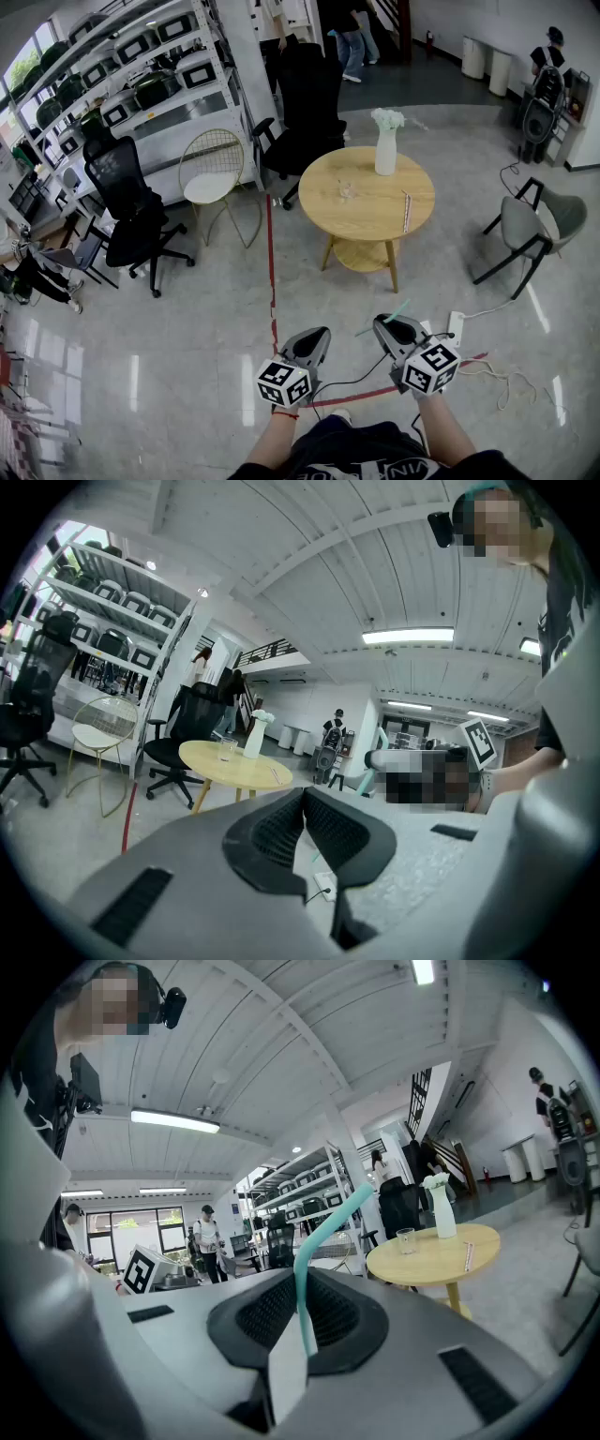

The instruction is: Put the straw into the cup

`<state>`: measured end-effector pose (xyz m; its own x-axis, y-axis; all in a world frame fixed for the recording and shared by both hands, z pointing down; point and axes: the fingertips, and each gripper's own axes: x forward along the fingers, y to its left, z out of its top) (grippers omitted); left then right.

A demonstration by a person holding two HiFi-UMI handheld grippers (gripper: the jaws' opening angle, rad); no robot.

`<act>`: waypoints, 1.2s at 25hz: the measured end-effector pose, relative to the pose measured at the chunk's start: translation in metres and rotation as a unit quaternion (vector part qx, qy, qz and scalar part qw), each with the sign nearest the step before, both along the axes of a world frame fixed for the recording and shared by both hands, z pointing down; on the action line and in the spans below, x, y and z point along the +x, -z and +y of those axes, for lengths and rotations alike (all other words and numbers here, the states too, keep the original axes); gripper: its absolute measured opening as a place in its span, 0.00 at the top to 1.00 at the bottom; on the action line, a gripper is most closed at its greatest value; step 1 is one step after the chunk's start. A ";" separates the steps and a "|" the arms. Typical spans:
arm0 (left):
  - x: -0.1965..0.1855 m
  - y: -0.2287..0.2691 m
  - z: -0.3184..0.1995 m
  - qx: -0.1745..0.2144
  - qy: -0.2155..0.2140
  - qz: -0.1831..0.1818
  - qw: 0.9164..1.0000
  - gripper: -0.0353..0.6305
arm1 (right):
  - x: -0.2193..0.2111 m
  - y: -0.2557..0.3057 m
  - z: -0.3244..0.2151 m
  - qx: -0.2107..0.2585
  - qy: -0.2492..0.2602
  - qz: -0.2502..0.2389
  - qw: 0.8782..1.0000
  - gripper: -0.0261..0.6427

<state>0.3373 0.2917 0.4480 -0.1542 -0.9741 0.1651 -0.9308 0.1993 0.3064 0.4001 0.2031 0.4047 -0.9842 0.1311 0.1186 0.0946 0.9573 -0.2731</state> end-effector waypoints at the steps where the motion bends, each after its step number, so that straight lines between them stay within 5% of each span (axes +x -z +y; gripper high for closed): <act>1: -0.005 -0.002 0.003 0.001 0.001 0.000 1.000 0.93 | -0.003 -0.002 0.003 0.000 -0.001 -0.001 1.000 0.92; 19: -0.031 -0.015 -0.005 0.001 -0.012 0.012 1.000 0.93 | -0.029 -0.014 -0.001 -0.008 -0.019 0.000 1.000 0.92; 30: -0.116 -0.017 -0.052 -0.020 -0.009 -0.009 1.000 0.93 | -0.136 -0.022 -0.039 -0.030 0.022 -0.015 0.999 0.92</act>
<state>0.2210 0.2401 0.4649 -0.1393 -0.9696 0.2011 -0.9397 0.1935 0.2821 0.2637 0.1642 0.4271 -0.9804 0.1804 0.0796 0.1454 0.9341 -0.3259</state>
